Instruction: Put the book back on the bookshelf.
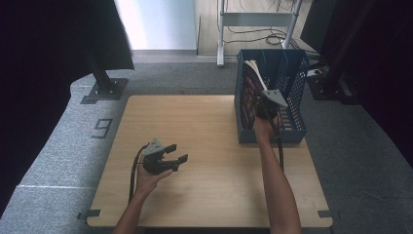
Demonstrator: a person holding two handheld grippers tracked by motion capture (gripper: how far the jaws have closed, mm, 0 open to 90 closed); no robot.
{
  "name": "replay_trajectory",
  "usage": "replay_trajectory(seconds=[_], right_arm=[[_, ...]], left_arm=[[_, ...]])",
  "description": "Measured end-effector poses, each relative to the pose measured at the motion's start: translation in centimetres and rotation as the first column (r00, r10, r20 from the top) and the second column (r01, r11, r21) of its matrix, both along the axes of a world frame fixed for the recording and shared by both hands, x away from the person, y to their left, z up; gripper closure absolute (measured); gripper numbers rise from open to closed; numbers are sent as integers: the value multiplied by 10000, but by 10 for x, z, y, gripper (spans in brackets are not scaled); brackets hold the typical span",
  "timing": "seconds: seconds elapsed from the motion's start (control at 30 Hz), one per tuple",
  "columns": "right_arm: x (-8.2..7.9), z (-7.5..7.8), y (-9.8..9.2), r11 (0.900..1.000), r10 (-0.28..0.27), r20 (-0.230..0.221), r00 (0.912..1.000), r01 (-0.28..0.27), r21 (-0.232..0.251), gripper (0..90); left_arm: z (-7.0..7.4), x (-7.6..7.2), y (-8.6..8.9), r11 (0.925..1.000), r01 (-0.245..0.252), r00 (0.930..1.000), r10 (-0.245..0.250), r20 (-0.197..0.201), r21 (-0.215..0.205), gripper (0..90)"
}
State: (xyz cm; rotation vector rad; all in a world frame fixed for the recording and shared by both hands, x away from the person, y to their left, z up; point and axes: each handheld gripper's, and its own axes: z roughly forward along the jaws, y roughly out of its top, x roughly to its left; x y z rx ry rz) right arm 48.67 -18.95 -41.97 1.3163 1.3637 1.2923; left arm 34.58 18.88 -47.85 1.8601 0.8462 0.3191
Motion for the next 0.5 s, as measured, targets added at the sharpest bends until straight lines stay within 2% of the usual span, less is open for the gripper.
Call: replay_trajectory(seconds=[0.2, 0.33, 0.5], right_arm=[[10, 2, -1, 9998, -170, 188, 9997, 169, 57, 818], [16, 4, -3, 9989, -380, 263, 9989, 372, 272, 818], [23, 7, -2, 9971, -730, 689, 9949, 715, 243, 818]], left_arm=[[-2, 2, 2, 10000, -61, 10000, 61, -43, -24, 317], [-2, 3, 5, 9999, -129, 9999, 128, -52, -63, 317], [-2, 4, 7, 9997, -202, 9998, 201, -79, -99, 319]])
